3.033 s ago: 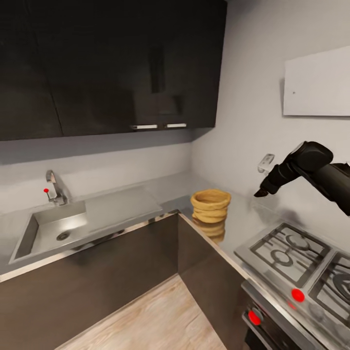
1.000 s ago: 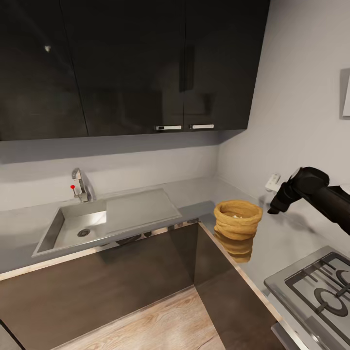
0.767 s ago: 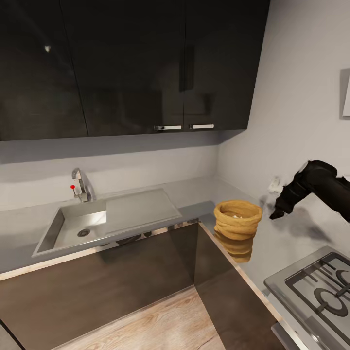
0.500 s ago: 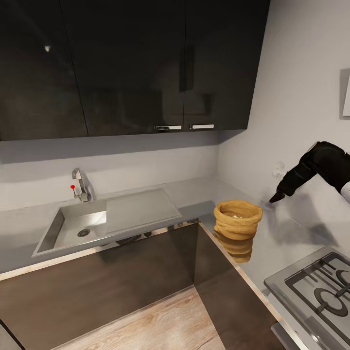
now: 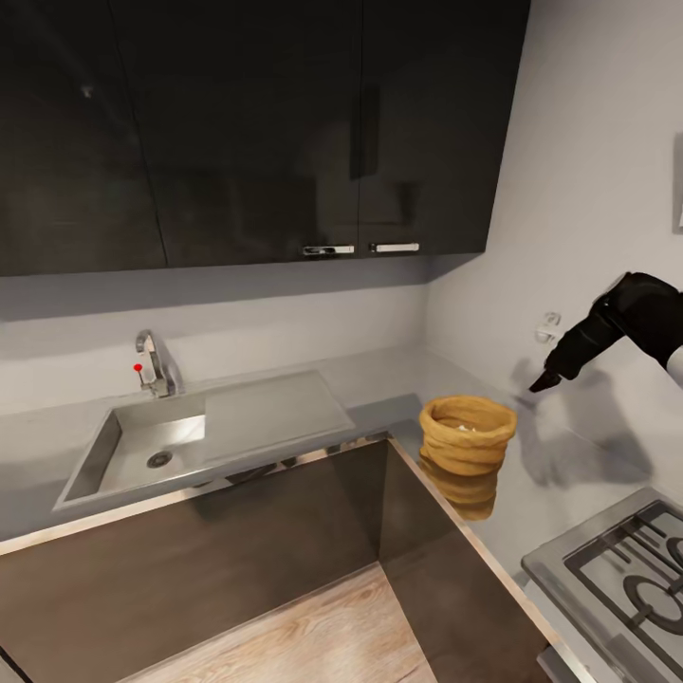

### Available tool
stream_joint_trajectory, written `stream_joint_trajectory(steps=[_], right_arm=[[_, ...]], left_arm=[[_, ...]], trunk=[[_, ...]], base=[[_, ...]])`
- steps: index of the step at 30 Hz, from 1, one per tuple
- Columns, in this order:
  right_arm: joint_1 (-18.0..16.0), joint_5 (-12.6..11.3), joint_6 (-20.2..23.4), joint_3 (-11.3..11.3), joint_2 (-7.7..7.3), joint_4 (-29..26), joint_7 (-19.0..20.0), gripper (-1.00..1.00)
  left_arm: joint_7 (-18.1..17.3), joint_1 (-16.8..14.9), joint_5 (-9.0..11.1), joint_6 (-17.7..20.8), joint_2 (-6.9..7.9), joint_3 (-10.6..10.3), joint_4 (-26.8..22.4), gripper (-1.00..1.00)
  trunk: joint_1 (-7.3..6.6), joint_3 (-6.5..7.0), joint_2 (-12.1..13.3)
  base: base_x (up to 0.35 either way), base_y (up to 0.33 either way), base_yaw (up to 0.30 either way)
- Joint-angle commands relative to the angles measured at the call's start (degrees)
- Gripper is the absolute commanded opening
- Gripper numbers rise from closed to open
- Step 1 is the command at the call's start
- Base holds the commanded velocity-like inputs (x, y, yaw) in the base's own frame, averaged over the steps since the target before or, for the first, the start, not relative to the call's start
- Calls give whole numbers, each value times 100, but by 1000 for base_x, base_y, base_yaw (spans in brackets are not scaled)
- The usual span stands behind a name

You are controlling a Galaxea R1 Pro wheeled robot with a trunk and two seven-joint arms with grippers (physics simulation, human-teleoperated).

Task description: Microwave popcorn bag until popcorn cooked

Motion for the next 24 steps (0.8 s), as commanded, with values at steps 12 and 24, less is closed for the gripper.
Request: stream_joint_trajectory(steps=[12,24], right_arm=[[20,12,-101,-15,-229,-11,8,100],[31,8,-106,-18,-422,-11,-174,100]], left_arm=[[1,-7,9,-17,5,29,6,100],[1,-1,0,-19,-2,19,6,100]], trunk=[[2,-4,-4],[2,-22,-4]], base=[[294,0,34],[175,0,49]])
